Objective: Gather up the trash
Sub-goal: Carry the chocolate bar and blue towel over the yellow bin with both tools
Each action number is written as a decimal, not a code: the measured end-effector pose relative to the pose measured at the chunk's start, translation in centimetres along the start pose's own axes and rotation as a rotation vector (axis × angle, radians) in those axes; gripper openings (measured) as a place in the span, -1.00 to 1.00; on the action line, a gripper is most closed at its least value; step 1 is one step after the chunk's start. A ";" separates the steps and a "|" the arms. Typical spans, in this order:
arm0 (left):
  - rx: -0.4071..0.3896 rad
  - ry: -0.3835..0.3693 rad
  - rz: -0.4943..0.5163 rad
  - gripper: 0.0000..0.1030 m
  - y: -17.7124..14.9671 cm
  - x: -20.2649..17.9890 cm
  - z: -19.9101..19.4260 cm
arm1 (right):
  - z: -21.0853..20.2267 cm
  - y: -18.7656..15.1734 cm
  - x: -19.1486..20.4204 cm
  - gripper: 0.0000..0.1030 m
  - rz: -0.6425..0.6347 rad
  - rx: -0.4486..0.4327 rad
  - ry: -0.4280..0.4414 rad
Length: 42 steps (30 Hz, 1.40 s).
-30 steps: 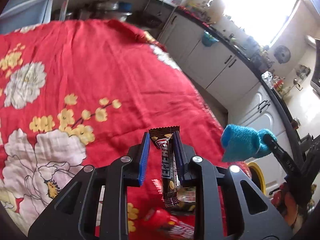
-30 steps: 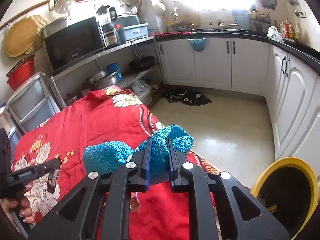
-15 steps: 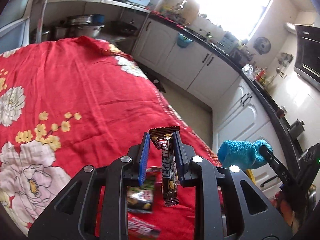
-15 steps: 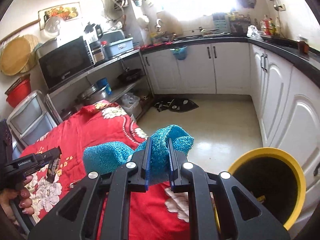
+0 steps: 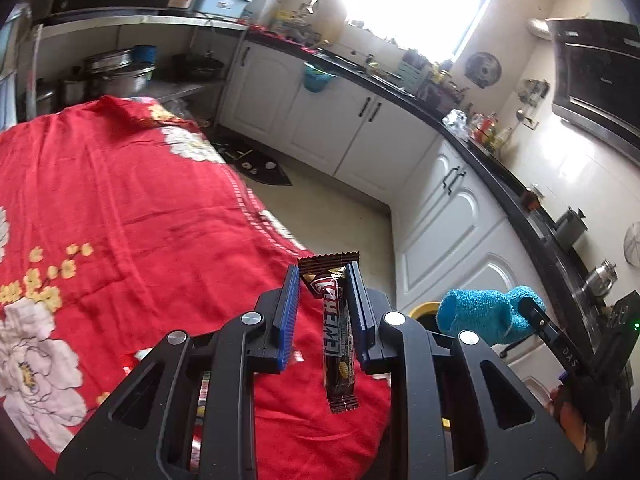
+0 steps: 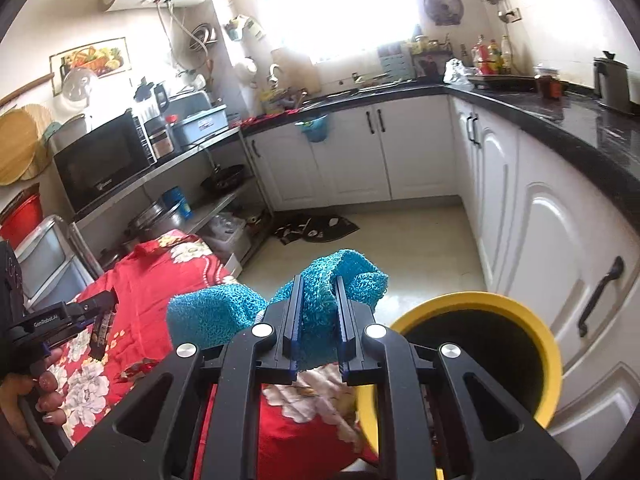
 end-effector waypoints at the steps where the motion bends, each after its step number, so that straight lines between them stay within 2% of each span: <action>1: 0.001 -0.005 0.009 -0.66 0.0 -0.5 0.2 | -0.2 0.0 -0.3 -0.74 0.003 -0.003 -0.004; 25: 0.041 -0.093 0.172 -0.66 -1.3 -10.2 3.9 | -4.9 -0.9 -7.3 -0.74 0.079 -0.064 -0.138; 42: 0.085 -0.138 0.260 -0.66 -3.1 -15.6 6.8 | -5.2 -2.9 -11.0 -0.74 0.111 -0.046 -0.239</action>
Point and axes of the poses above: each gripper's, at about its wrist camera, not at the fingertips, and z roughly the way its jaws point, x to its left, y to its top, the point moved 8 cm from there along z, roughly the way its jaws point, and after that the axes turned 11 degrees about x, right-handed, at the moved point
